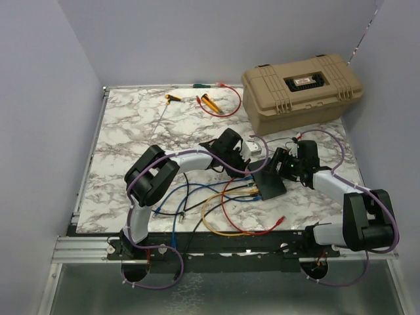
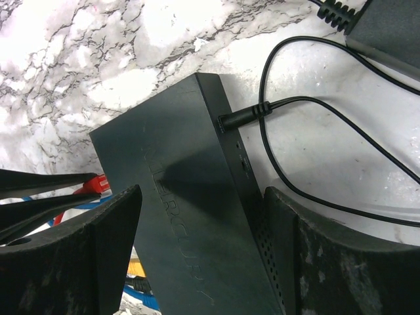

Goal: Insert the plug into the switch port
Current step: Insert the connector into the switch port.

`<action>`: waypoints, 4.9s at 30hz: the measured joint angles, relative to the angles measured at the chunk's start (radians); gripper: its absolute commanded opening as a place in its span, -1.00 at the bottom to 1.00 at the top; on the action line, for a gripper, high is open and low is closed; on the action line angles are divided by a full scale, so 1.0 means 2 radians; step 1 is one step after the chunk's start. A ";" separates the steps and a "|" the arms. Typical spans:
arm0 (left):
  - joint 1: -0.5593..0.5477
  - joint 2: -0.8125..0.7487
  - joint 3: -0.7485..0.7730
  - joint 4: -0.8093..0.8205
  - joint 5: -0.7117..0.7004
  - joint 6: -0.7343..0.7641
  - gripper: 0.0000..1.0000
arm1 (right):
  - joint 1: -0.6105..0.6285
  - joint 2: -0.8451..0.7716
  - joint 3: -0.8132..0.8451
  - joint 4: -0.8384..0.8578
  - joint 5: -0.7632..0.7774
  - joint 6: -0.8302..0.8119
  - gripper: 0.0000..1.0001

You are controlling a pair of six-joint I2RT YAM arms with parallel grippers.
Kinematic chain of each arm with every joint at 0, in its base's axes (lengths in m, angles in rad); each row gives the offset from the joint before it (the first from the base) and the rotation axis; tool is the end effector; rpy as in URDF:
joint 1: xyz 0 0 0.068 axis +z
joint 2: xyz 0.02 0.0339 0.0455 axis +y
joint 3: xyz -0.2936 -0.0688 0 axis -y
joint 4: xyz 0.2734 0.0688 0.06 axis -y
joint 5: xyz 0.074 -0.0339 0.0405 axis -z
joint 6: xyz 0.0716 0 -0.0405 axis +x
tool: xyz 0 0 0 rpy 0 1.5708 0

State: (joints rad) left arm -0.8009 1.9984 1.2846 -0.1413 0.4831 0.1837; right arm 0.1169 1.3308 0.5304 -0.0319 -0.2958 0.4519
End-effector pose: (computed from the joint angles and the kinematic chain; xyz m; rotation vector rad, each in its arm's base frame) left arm 0.3087 -0.3662 0.1433 1.3672 2.0679 -0.8598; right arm 0.2752 0.0533 0.1389 0.2685 2.4329 0.6148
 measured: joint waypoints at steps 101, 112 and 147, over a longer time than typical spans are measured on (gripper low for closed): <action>-0.023 -0.030 -0.097 0.160 -0.034 -0.016 -1.00 | -0.017 0.047 -0.022 0.128 -0.055 0.045 0.43; -0.023 -0.028 -0.083 0.138 -0.038 -0.037 -1.00 | -0.017 0.048 -0.022 0.129 -0.057 0.046 0.43; -0.026 0.010 -0.045 0.178 -0.046 -0.065 -0.67 | -0.016 -0.026 -0.020 0.061 0.030 0.039 0.56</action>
State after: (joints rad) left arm -0.8532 2.0178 1.1946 0.2153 0.3912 0.0532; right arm 0.0841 1.2797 0.4908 0.0898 -0.2367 0.5293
